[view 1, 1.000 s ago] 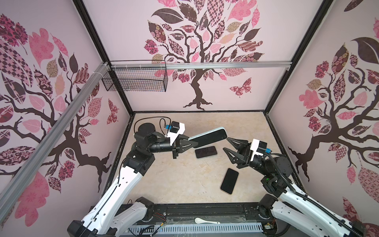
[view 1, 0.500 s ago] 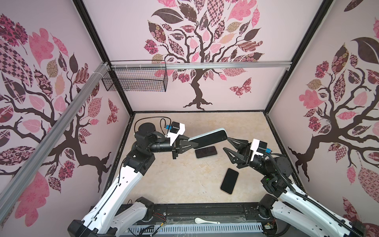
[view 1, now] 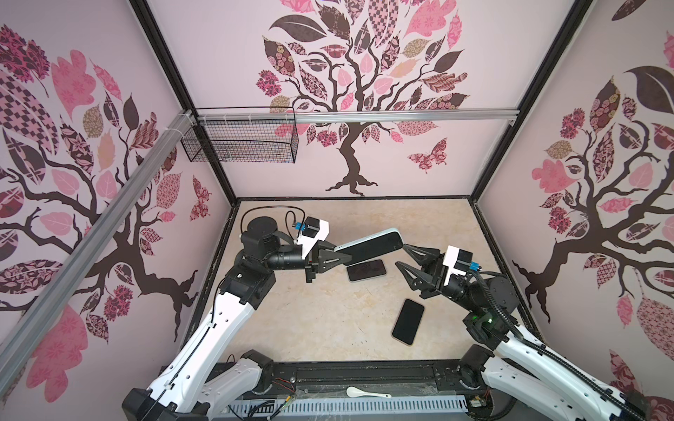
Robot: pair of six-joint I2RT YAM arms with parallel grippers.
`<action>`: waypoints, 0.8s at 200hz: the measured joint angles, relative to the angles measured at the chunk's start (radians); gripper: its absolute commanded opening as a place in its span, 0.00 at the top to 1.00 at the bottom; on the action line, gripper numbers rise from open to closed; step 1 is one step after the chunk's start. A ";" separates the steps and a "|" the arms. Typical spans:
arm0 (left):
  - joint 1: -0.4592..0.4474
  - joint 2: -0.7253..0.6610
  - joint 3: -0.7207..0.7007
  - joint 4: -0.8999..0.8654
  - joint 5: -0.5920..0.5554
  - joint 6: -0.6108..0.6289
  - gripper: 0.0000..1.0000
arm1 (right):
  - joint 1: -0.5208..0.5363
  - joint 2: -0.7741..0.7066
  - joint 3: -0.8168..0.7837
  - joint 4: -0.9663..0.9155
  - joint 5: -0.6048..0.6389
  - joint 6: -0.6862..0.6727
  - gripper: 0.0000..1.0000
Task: Take the phone out of the phone case
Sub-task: Remove the phone case from the phone.
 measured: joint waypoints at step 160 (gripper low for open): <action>-0.006 -0.005 -0.024 0.191 0.042 -0.163 1.00 | -0.020 0.123 0.048 0.259 -0.145 0.201 0.54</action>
